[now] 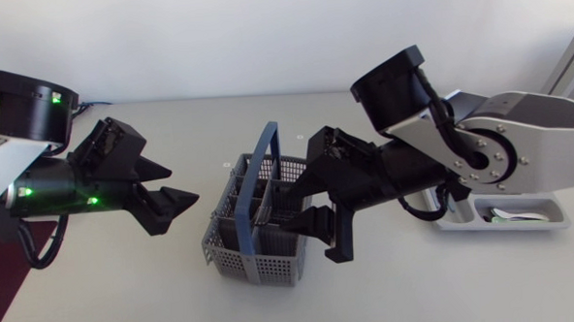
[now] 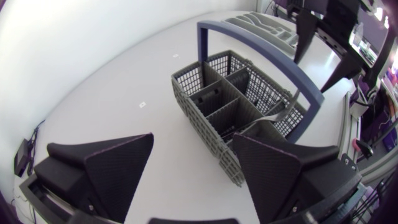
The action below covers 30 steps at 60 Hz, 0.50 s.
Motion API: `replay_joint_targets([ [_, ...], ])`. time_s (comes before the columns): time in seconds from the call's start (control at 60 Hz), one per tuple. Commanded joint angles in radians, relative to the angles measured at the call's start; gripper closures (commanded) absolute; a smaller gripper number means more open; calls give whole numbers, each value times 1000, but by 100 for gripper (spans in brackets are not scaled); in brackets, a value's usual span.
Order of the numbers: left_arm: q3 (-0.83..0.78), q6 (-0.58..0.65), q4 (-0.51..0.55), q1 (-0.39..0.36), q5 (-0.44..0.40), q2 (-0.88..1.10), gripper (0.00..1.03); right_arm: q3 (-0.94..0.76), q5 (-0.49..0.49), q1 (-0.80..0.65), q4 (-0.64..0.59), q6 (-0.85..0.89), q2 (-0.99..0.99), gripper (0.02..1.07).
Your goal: Unload the cutlery basket into the drawer organizer.
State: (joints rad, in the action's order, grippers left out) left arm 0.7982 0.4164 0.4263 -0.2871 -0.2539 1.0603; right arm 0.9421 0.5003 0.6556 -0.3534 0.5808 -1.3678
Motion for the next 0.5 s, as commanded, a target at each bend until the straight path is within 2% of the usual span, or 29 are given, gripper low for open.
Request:
replay_joint_targets([
  [0.0, -50, 21, 19, -37, -10, -46, 11, 30, -5, 19, 17, 14, -36, 37],
  [0.25, -85, 35, 54, -83, -33, -134, 11, 63, -8, 53, 24, 27, -85, 39],
  [0.383, -109, 39, 72, -129, -38, -174, 11, 75, -6, 70, 27, 44, -109, 50],
  [0.483, -123, 45, 81, -156, -38, -192, 11, 92, -5, 73, 30, 44, -136, 63],
])
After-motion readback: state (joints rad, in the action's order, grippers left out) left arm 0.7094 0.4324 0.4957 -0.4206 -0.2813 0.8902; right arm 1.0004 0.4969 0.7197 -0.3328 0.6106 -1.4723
